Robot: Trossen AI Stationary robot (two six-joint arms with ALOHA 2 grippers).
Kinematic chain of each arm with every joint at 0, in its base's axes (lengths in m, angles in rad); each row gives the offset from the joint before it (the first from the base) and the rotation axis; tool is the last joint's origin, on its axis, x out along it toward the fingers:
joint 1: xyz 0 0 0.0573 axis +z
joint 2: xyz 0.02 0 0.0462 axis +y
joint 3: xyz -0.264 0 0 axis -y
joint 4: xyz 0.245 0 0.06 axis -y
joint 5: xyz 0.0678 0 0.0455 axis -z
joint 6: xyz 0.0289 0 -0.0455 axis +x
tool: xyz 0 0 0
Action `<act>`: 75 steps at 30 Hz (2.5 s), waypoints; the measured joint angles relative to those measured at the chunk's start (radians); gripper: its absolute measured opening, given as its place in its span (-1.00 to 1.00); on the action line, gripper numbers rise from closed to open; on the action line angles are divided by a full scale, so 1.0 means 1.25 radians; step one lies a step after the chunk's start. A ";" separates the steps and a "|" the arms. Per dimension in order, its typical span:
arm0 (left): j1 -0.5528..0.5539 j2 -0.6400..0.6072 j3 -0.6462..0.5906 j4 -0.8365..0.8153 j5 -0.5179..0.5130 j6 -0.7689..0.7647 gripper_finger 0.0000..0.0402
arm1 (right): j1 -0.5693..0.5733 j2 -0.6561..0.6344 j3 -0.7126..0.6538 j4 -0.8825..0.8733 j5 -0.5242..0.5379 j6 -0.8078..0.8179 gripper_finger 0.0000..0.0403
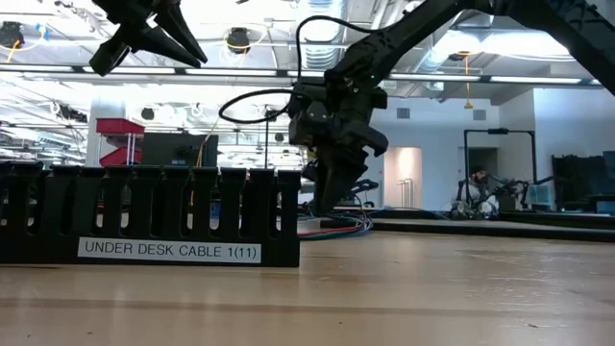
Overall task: Ziptie cables
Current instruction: Wrap the cable wires with the black zip tie
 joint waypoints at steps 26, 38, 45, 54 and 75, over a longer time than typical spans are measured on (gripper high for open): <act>0.000 0.000 0.000 0.000 -0.001 0.009 -0.83 | 0.008 0.000 -0.011 0.011 0.000 -0.002 -0.49; 0.000 0.000 0.000 0.000 -0.001 0.014 -0.83 | 0.014 0.015 -0.009 0.020 0.021 -0.006 -0.66; 0.000 0.000 0.000 -0.001 -0.001 0.015 -0.83 | 0.013 0.043 -0.005 -0.003 -0.016 0.013 -0.89; 0.000 0.000 0.000 0.000 -0.001 0.020 -0.83 | 0.005 0.045 0.065 -0.047 0.018 0.010 -0.97; 0.001 0.000 0.000 0.006 -0.177 -0.058 -0.83 | -0.053 -0.004 0.210 -0.089 -0.066 0.066 -0.98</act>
